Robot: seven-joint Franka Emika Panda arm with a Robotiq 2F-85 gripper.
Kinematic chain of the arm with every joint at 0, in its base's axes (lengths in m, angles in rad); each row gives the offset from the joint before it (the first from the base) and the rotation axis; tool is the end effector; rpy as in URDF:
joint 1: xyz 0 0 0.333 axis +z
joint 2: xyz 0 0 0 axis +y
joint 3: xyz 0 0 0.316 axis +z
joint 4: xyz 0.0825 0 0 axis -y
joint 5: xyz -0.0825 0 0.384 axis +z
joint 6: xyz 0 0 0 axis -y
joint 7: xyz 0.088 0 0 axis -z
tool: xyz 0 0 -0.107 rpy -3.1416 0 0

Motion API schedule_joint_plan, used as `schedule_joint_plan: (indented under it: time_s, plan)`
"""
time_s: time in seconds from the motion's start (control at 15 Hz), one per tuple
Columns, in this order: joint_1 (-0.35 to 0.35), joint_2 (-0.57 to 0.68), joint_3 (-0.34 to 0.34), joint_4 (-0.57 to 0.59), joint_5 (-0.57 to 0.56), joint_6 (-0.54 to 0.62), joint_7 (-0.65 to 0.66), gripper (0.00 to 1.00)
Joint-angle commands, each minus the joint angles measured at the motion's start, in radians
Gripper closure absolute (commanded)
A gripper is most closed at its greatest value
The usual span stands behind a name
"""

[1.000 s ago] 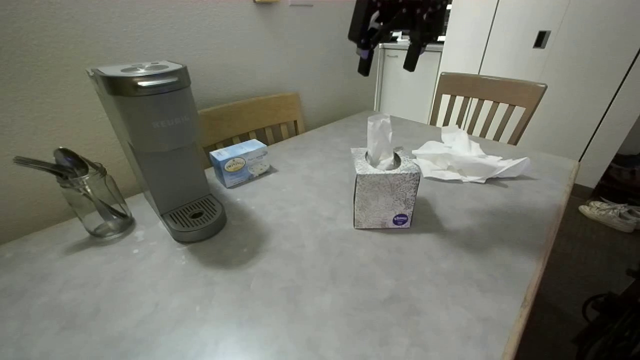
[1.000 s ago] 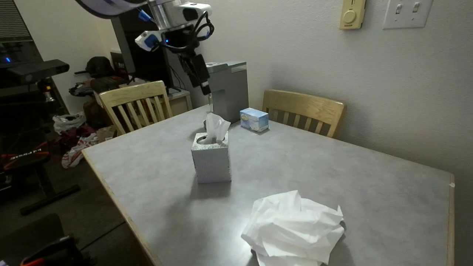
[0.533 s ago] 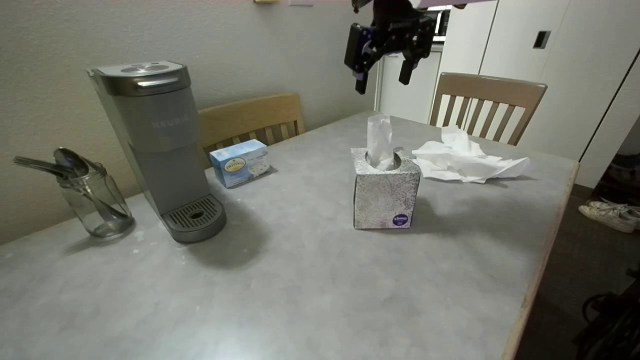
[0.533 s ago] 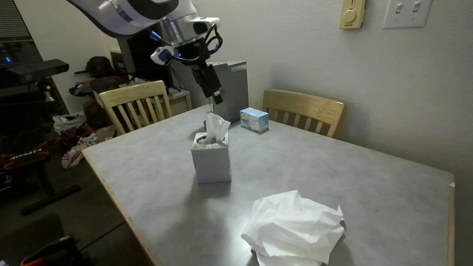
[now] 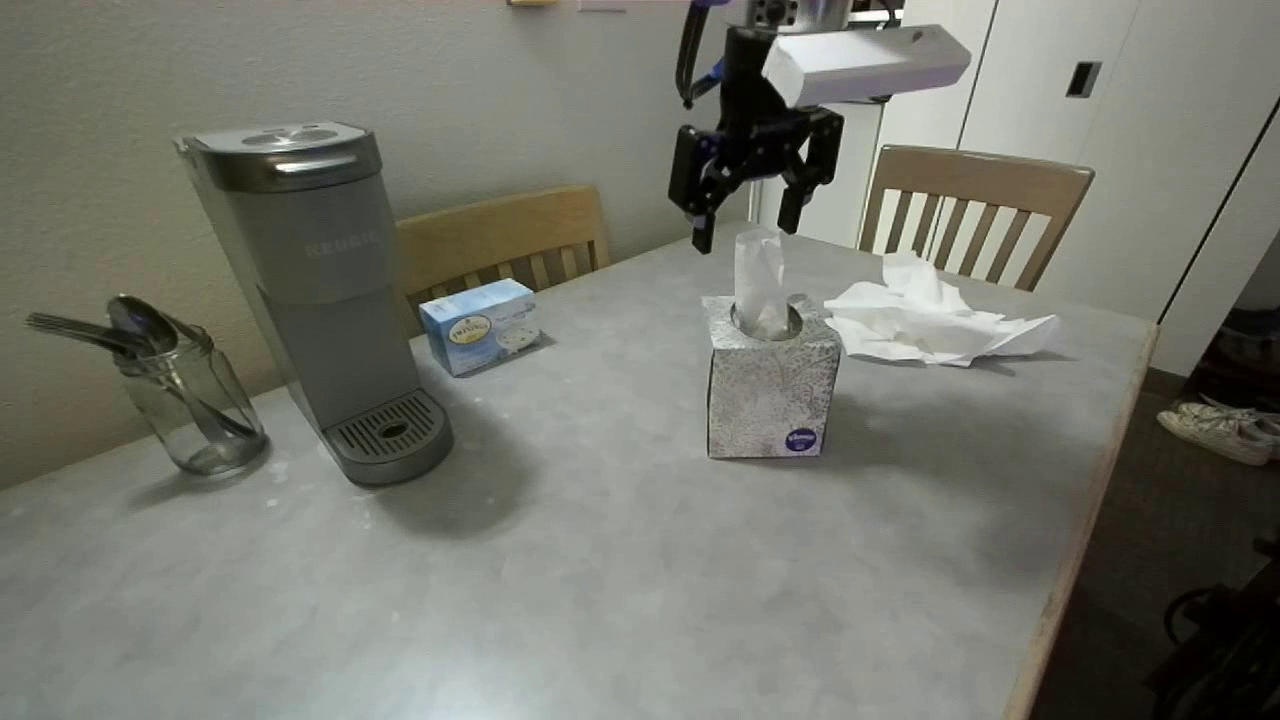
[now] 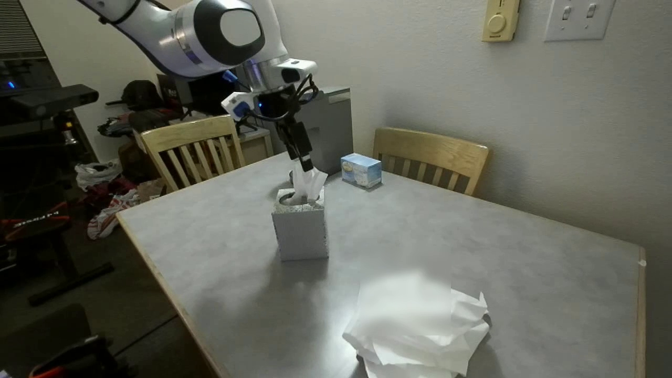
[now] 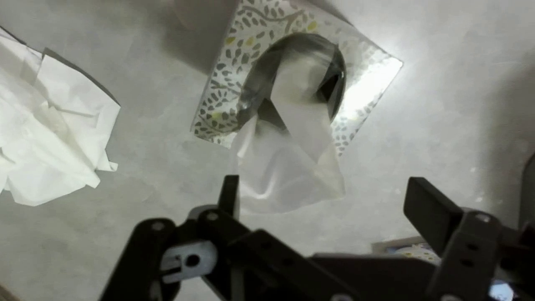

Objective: Pick up three tissue papers from the box and put it on the table.

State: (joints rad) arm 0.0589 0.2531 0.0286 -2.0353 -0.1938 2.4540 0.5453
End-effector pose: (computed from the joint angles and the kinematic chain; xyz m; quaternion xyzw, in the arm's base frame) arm 0.6047 0.0525 0.3369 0.9819 -0.1582 0.0984 0.0350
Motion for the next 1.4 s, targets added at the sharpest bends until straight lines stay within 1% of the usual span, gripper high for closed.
schedule_joint_plan:
  time_s: [0.0,0.2,0.27,0.33,0.47,0.67,0.73,0.8,0.87,0.93,1.07,1.2,1.33]
  plan:
    - [0.024,0.043,-0.023,0.026,0.034,0.018,-0.016,0.0]
    - [0.032,0.057,-0.027,0.036,0.043,0.017,-0.019,0.0]
    - [0.034,0.06,-0.029,0.039,0.044,0.015,-0.019,0.04]
    - [0.037,0.063,-0.031,0.042,0.043,0.016,-0.018,0.26]
    - [0.041,0.068,-0.036,0.046,0.038,0.017,-0.016,0.31]
    - [0.045,0.068,-0.042,0.05,0.034,0.017,-0.015,0.5]
    - [0.046,0.068,-0.044,0.051,0.033,0.017,-0.015,0.58]
    - [0.046,0.068,-0.045,0.051,0.032,0.017,-0.014,0.64]
    - [0.047,0.067,-0.046,0.053,0.031,0.017,-0.013,0.73]
    - [0.048,0.066,-0.047,0.053,0.03,0.016,-0.011,0.77]
    - [0.05,0.064,-0.05,0.055,0.025,0.015,-0.006,0.94]
    - [0.053,0.059,-0.053,0.061,0.02,0.009,0.001,1.0]
    - [0.057,0.053,-0.055,0.069,0.018,-0.004,0.008,1.0]
